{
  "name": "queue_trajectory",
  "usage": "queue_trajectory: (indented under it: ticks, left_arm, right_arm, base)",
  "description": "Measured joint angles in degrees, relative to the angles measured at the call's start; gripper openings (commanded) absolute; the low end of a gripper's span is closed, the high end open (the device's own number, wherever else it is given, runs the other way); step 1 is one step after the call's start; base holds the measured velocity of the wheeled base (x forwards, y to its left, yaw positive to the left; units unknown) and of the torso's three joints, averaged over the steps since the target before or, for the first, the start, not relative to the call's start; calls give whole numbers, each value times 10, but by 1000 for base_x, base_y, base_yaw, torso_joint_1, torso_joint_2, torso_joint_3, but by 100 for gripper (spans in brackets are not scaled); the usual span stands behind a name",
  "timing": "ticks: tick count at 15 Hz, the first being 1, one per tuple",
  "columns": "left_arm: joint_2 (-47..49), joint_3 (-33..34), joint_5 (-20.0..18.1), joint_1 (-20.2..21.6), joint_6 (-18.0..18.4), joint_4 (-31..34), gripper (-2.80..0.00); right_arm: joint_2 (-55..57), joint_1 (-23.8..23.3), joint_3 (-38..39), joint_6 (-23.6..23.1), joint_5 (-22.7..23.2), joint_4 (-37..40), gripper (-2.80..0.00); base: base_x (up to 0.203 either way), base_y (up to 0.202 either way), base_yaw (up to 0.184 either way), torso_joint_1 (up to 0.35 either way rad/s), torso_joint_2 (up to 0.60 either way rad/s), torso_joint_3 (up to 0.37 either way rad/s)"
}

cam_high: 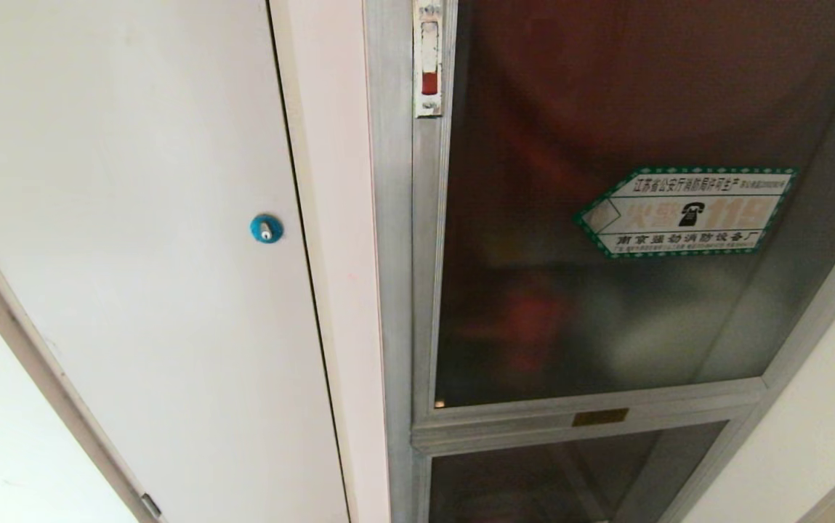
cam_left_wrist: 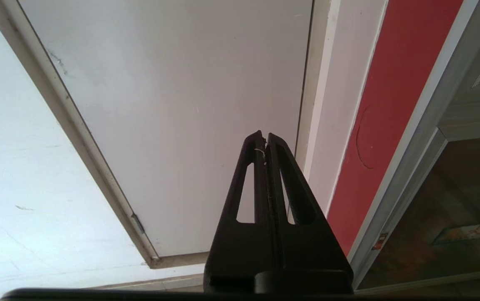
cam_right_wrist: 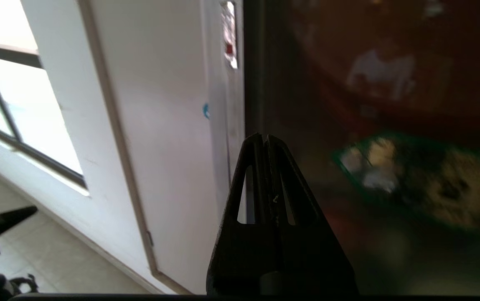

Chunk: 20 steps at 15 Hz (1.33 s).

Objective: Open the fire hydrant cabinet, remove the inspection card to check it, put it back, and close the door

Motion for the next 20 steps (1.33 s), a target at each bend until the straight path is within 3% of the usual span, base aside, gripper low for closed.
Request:
queue_trajectory:
  ticks: [5, 7, 10, 12, 20]
  left_arm:
    - [0, 0, 1, 0, 0, 0, -280]
    - [0, 1, 1, 0, 0, 0, -280]
    - [0, 1, 1, 0, 0, 0, -280]
    - [0, 1, 0, 0, 0, 0, -280]
    - [0, 0, 10, 0, -15, -1, -280]
  right_arm:
    - [-153, -31, 130, -18, -72, 48, -280]
    - [-193, -71, 163, -21, -87, 50, -280]
    - [-245, -151, 211, -35, -89, 50, -280]
    - [-283, -179, 250, -46, -88, 50, -280]
    - [-410, -205, 406, -77, -85, 50, -280]
  base:
    - [0, 0, 0, 0, 0, 0]
    - [0, 0, 0, 0, 0, 0]
    - [0, 0, 0, 0, 0, 0]
    - [0, 0, 0, 0, 0, 0]
    - [0, 0, 0, 0, 0, 0]
